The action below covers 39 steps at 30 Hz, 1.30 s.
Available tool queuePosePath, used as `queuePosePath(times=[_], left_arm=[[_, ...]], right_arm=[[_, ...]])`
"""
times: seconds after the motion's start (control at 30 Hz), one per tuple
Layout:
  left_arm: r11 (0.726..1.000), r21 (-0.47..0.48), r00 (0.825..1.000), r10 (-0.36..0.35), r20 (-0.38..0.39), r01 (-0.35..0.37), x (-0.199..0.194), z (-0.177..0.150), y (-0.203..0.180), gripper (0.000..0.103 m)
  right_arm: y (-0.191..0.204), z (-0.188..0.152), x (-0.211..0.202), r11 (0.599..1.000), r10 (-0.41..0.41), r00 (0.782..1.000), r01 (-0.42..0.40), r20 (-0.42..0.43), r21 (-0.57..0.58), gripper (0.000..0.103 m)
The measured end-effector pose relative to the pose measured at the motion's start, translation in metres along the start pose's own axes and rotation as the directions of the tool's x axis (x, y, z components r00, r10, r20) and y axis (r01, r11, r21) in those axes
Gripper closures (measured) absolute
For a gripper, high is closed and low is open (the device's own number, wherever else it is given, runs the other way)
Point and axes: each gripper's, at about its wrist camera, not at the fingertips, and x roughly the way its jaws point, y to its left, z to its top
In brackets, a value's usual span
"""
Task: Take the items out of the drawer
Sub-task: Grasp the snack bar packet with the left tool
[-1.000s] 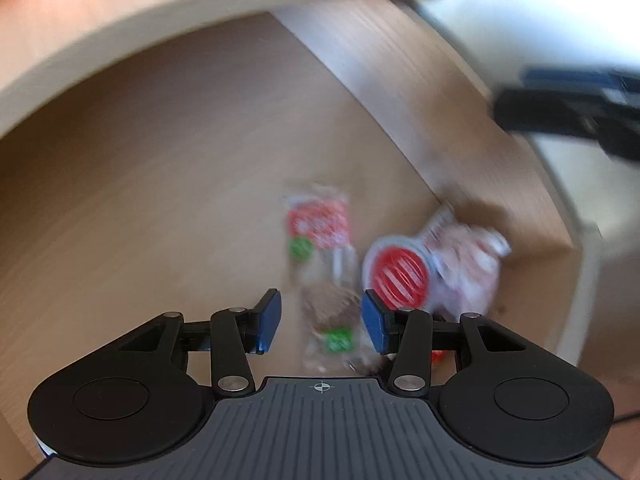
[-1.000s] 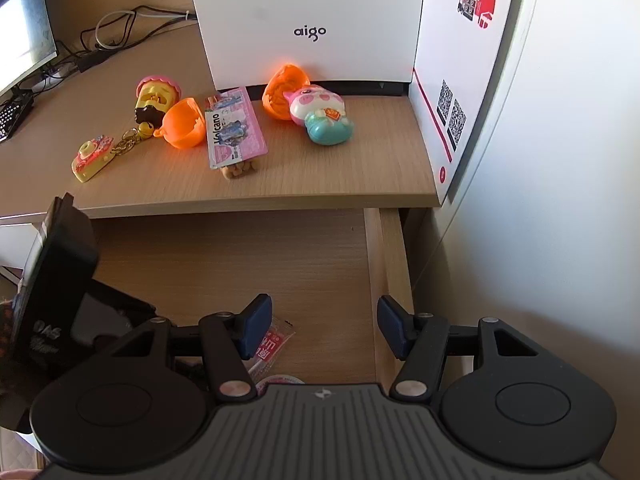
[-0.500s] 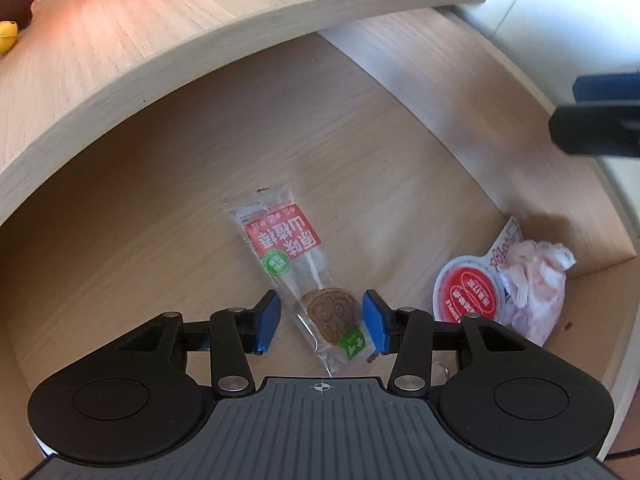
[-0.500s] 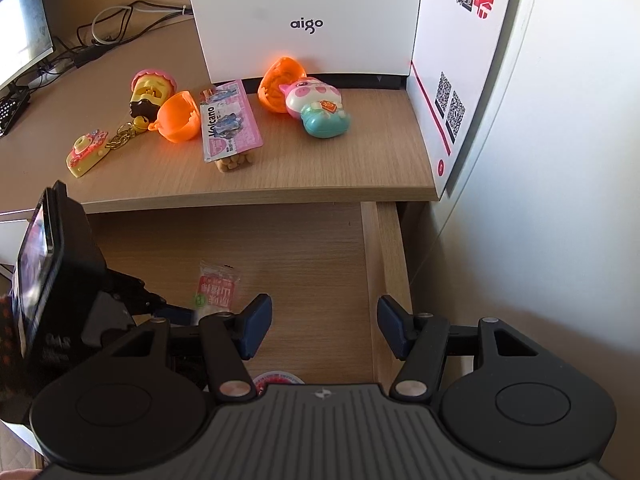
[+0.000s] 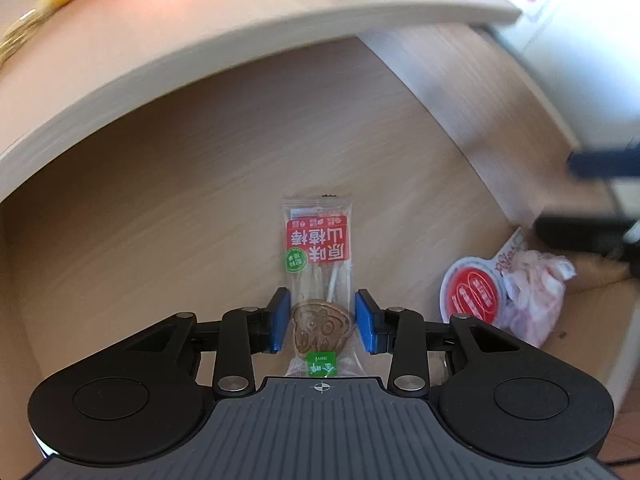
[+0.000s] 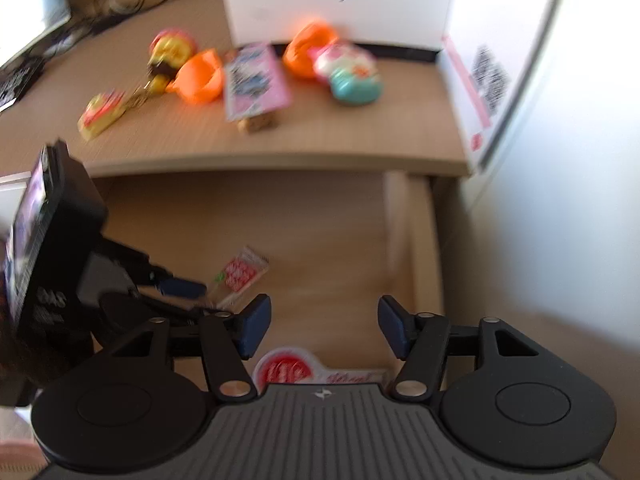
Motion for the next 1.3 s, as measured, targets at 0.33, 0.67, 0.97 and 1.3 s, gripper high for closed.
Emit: queuePosePath(times=[0.33,0.67,0.97,1.3], left_arm=[[0.965,-0.247,0.971,-0.031,0.237,0.091,-0.08,-0.057,0.064,0.064],[0.914,-0.372,0.943,-0.034,0.33,0.163,-0.128,-0.102,0.095,0.064],[0.894,-0.433,0.952,0.021,0.307,0.12,-0.128,-0.11,0.109,0.064],[0.863,-0.491,0.946,0.051,0.319,0.119,-0.13,-0.113,0.12,0.064]], right_arm=[[0.029,0.0,0.051,0.997,0.007,0.928,-0.033,-0.373,-0.065,0.04],[0.025,-0.004,0.107,0.993,0.087,0.752,-0.016,-0.653,0.113,0.028],[0.069,0.034,0.115,0.986,0.168,0.862,-0.135,-0.478,0.102,0.04],[0.057,0.088,0.072,0.964,0.248,0.914,-0.266,-0.321,-0.014,0.03]])
